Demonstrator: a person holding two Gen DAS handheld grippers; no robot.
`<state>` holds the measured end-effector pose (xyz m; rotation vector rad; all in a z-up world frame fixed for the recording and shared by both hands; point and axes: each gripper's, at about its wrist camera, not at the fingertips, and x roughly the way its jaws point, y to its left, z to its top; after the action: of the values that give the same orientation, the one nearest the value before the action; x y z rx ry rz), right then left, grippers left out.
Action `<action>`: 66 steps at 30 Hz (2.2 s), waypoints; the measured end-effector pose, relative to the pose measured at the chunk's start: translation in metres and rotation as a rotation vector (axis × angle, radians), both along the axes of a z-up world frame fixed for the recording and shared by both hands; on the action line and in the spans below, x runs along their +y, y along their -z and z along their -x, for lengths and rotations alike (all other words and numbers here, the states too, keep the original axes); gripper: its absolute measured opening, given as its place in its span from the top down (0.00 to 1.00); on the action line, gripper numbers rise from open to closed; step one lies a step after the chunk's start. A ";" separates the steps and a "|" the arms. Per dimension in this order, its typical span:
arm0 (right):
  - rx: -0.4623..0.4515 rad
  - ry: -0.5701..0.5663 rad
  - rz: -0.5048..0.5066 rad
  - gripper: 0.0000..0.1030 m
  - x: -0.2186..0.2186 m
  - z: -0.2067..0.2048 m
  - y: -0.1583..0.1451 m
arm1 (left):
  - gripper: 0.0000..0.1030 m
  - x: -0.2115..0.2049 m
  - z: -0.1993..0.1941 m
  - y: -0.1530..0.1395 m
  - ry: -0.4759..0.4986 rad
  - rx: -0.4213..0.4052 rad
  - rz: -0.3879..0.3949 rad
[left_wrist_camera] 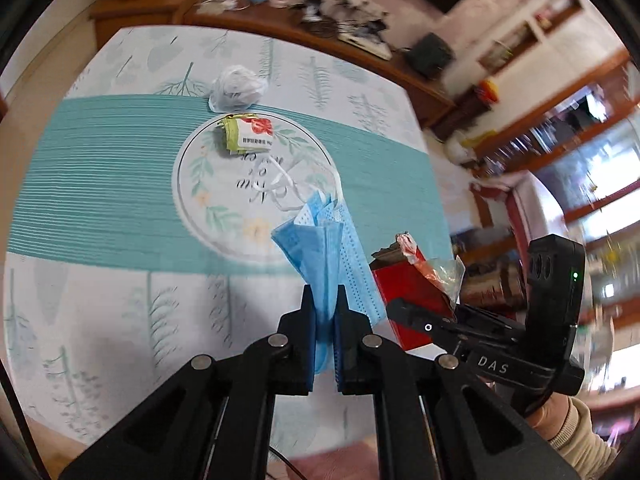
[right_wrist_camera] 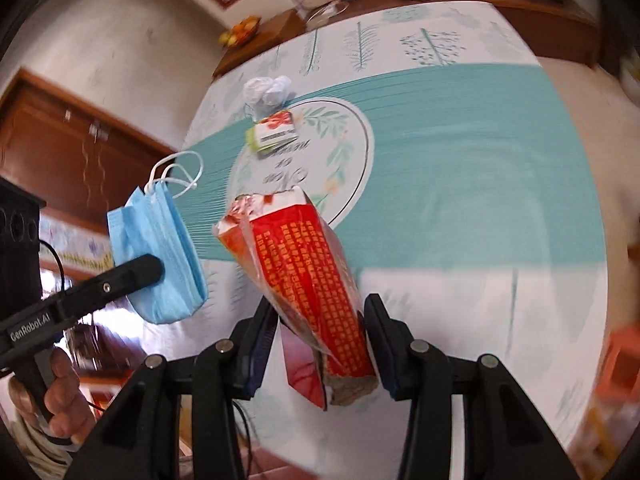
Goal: Collect trash
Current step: 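Carry the mask and red box in both tools over the bin, then open both tools to drop the mask and red box into the bin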
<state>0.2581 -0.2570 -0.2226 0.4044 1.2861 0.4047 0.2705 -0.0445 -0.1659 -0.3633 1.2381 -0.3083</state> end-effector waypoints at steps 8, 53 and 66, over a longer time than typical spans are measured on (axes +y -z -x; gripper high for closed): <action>-0.084 0.221 -0.039 0.57 0.045 0.123 -0.047 | 0.95 0.054 0.085 -0.020 0.135 0.005 0.045; 0.429 0.428 -0.057 0.57 0.092 0.316 0.233 | 0.94 0.075 0.290 0.262 0.177 0.326 -0.087; 0.474 0.522 -0.061 0.54 0.095 0.292 0.328 | 0.92 0.060 0.260 0.367 0.243 0.332 -0.158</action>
<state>-0.0340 -0.1621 -0.5502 0.9001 1.5603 -0.1049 0.0104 0.0156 -0.5327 -0.1288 1.6273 -0.3653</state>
